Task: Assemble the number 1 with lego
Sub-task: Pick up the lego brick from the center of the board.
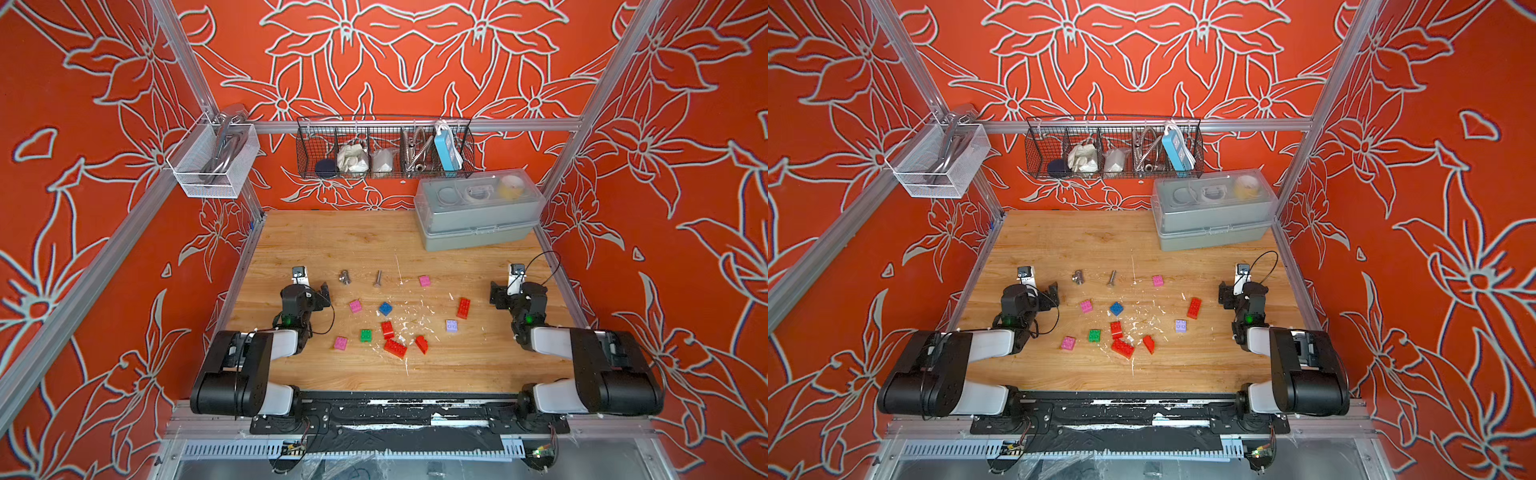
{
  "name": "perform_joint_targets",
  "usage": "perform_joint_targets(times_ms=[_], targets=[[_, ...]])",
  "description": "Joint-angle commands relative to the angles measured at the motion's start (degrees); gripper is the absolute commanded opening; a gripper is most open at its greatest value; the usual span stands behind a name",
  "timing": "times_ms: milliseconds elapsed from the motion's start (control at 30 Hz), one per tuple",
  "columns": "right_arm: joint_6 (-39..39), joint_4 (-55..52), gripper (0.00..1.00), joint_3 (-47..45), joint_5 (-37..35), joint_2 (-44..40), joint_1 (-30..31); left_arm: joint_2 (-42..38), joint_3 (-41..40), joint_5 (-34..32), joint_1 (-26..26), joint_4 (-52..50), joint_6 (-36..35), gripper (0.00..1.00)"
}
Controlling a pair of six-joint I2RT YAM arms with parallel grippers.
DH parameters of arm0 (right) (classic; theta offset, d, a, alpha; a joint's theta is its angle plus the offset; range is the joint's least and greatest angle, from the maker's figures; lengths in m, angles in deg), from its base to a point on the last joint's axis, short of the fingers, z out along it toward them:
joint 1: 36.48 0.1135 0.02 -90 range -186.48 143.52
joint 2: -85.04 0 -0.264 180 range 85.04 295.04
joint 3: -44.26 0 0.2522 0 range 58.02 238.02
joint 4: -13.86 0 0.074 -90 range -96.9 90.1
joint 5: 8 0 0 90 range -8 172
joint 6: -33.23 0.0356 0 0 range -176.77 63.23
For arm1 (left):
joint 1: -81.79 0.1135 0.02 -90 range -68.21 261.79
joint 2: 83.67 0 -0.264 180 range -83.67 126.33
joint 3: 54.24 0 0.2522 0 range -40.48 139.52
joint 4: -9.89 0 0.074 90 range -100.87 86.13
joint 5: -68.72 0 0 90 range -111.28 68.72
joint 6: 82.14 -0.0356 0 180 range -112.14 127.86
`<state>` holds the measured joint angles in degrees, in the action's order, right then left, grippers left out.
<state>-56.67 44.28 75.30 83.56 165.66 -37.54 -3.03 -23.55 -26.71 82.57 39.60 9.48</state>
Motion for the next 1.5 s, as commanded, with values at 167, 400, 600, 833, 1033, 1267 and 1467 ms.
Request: perform_joint_targets(times_ms=[167, 400, 600, 833, 1033, 1267, 1467], targets=[[-0.4, 1.2, 0.99, 1.2, 0.4, 0.1, 0.4, 0.1, 0.6, -0.4, -0.1, 1.2, -0.4, 0.99], [-0.4, 1.3, 0.99, 1.2, 0.4, 0.0, 0.4, 0.1, 0.6, -0.5, -0.1, 1.2, -0.4, 0.99], [-0.4, 1.2, 0.99, 1.2, 0.4, 0.0, 0.4, 0.1, 0.7, -0.4, -0.1, 1.2, -0.4, 0.99], [2.9, -19.3, 0.98, 8.1, -5.8, -10.7, 0.4, -8.5, 6.6, -8.4, -3.2, -15.0, -0.6, 0.96], [12.0, -44.6, 0.9, 20.0, 0.0, -17.4, 0.7, -17.4, 21.0, -12.7, -7.1, -45.9, 12.1, 0.91], [17.4, -60.9, 0.79, 26.0, 10.5, -19.9, 8.5, -23.2, 24.3, -2.1, -11.6, -59.9, 20.9, 0.86], [16.5, -71.4, 0.75, 30.9, 12.4, -17.6, 19.2, -27.0, 23.7, 0.7, -17.3, -67.3, 24.2, 0.82]])
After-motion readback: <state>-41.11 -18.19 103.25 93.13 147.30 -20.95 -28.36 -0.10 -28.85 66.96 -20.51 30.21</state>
